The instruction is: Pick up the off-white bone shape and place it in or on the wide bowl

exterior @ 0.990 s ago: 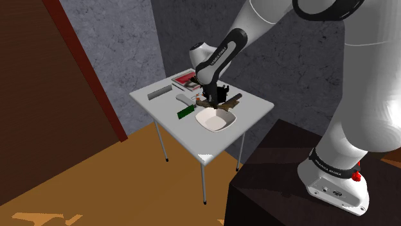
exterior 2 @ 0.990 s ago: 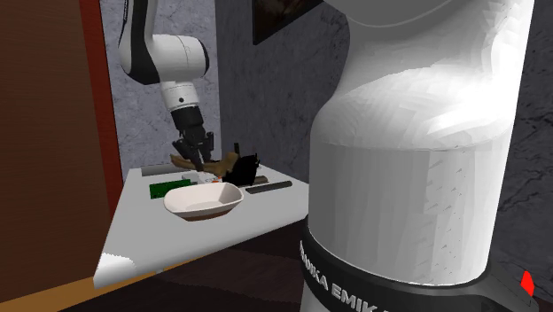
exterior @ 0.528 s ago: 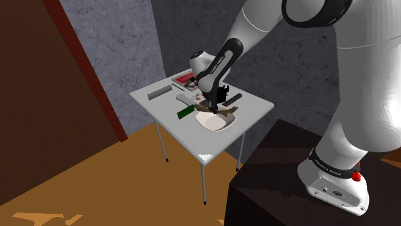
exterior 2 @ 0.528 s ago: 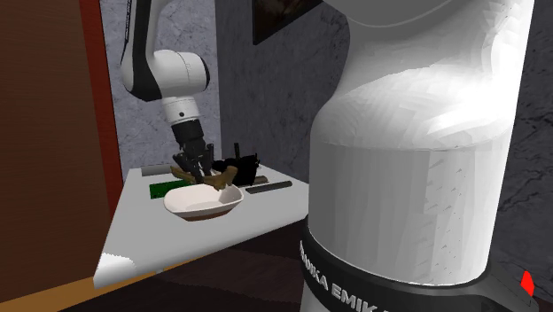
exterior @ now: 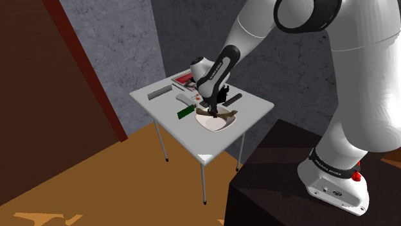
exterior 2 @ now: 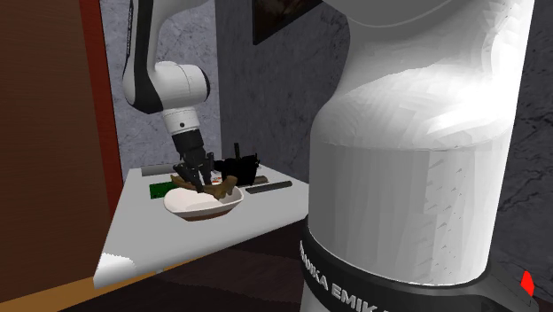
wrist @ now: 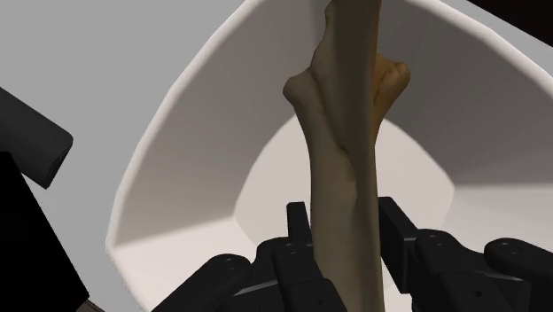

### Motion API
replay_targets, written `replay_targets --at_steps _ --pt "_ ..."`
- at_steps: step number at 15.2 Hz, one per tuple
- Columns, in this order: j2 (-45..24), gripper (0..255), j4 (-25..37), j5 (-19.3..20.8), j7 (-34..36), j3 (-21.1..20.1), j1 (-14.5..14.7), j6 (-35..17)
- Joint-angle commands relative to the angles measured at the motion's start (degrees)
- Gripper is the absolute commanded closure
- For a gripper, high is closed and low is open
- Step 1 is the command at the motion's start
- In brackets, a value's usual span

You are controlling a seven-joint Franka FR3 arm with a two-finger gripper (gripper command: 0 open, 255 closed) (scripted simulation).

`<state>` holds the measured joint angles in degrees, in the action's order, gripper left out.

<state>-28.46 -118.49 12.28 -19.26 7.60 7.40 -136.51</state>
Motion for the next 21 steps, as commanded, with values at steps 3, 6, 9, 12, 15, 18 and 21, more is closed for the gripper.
replay_targets --at_steps 3,6,9,12,15,18,21 --pt "-0.06 255 0.02 0.00 0.02 0.00 0.00 -0.06" --pt "-0.06 0 0.02 0.00 0.02 0.00 0.01 -0.06" --pt "-0.06 0 0.02 0.00 0.02 0.00 0.01 -0.06" --pt "2.46 0 0.72 -0.26 -0.14 -0.21 0.42 3.21" --pt "4.52 0 1.60 -0.50 -0.28 -0.40 0.79 6.20" --pt "4.52 0 1.60 -0.50 -0.28 -0.40 0.79 6.20" --pt "4.52 0 1.60 -0.50 -0.28 -0.40 0.79 6.20"
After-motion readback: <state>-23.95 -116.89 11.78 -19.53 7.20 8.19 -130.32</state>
